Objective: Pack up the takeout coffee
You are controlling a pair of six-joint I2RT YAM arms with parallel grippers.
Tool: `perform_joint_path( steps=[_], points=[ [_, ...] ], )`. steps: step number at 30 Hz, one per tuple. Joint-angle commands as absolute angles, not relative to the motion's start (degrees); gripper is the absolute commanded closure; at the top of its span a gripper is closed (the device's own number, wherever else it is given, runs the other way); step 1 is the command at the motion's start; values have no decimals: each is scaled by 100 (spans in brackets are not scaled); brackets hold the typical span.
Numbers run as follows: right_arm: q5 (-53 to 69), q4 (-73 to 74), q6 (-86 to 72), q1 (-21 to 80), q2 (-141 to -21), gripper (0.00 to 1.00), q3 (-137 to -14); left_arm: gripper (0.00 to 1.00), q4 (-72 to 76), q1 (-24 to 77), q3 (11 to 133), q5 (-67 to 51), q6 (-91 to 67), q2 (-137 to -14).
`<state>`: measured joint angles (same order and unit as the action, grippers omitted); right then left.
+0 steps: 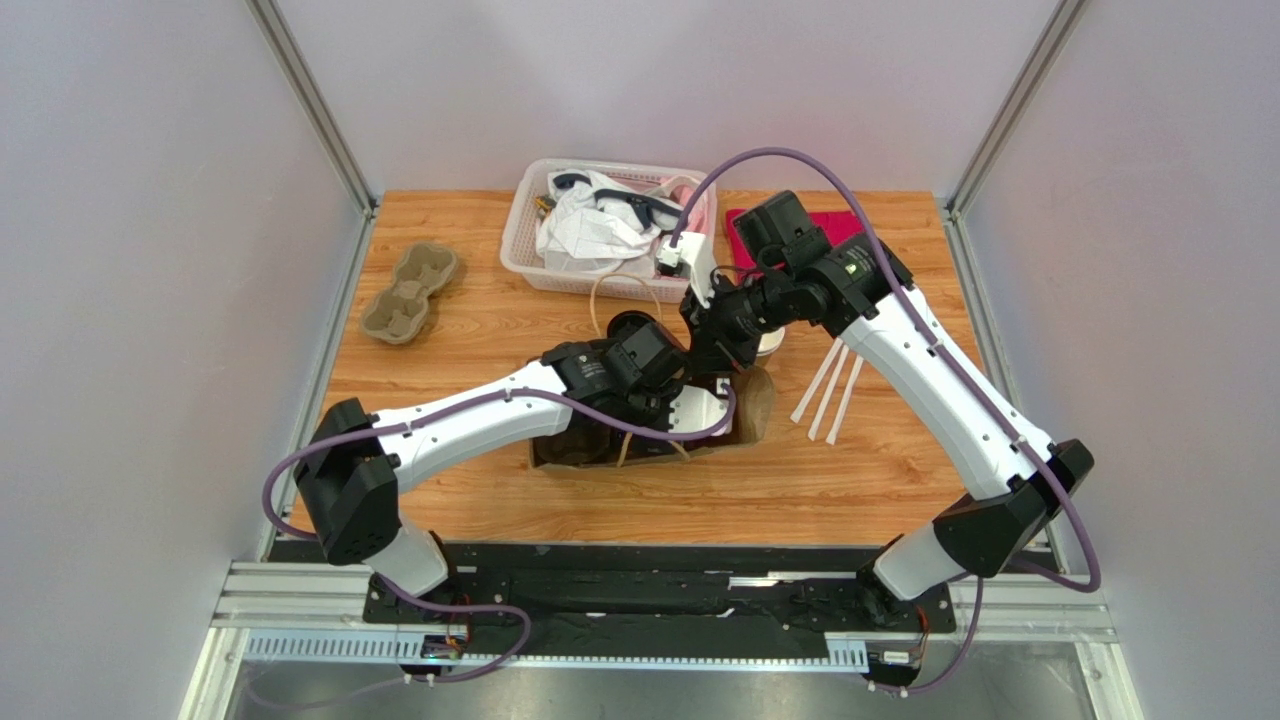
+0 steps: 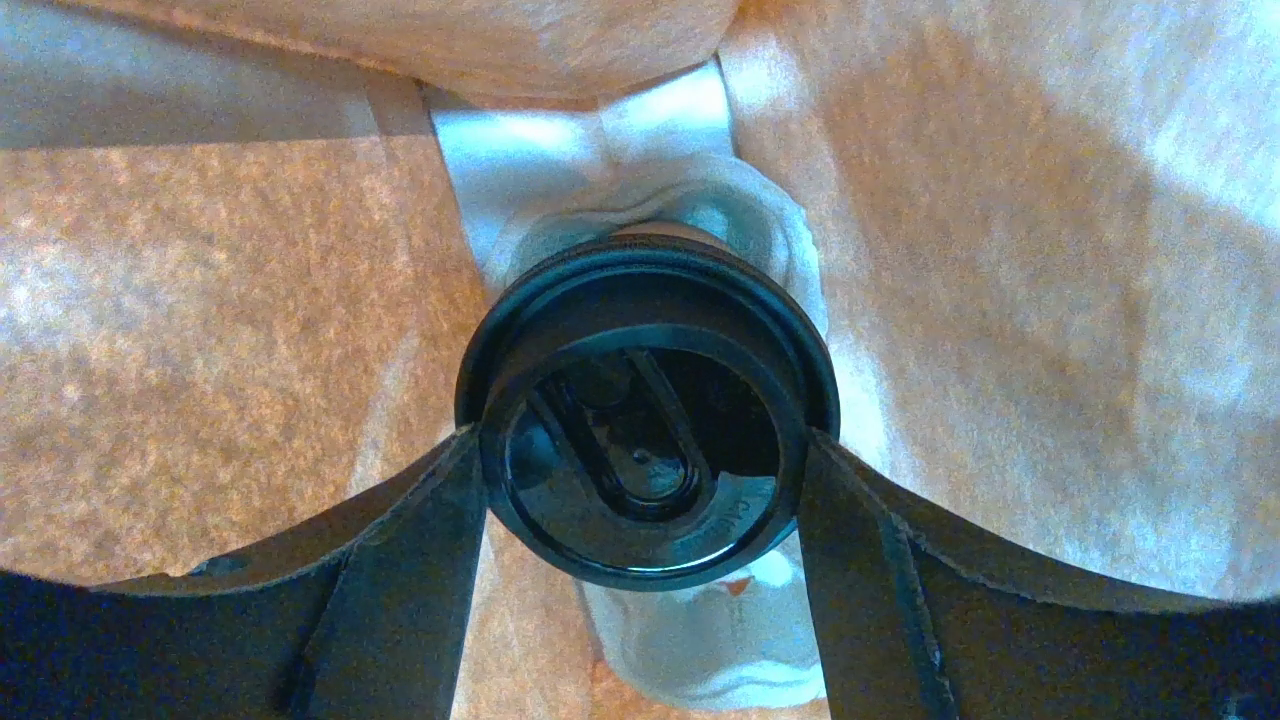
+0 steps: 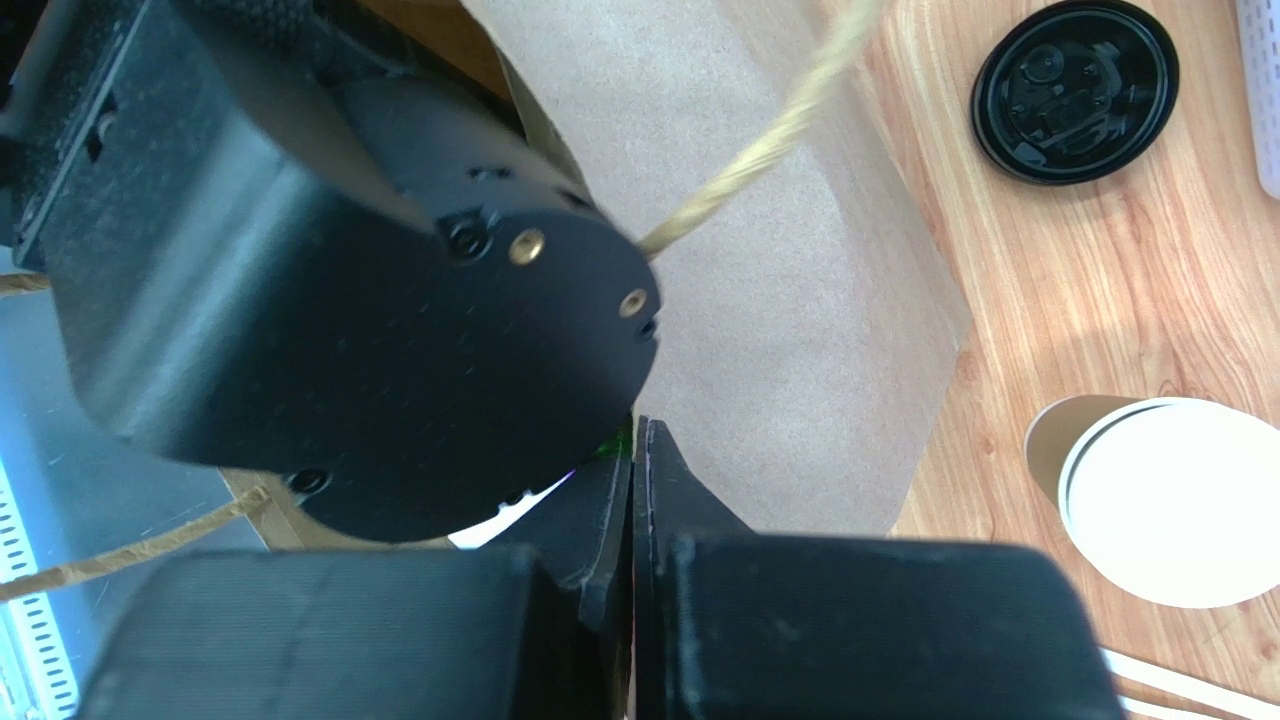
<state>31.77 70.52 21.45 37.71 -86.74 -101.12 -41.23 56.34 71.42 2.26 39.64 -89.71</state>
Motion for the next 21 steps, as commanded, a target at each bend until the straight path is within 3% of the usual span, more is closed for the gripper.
perform_joint_path(
  steps=[1, 19, 21],
  points=[
    [3973, 7146, 2215, 3911, -8859, 100, -10345, 100, -4359, 5353, 7181, -342, 3867, -9413],
    [4351, 7840, 2321, 3524, -9984, 100, -11311, 100, -4359, 4782, 6680, -1072, 4043, -9439],
    [4333, 7919, 2303, 3507, -10089, 88, -11513, 100, -4368, 4702, 6680, -1098, 4043, -9413]
  ],
)
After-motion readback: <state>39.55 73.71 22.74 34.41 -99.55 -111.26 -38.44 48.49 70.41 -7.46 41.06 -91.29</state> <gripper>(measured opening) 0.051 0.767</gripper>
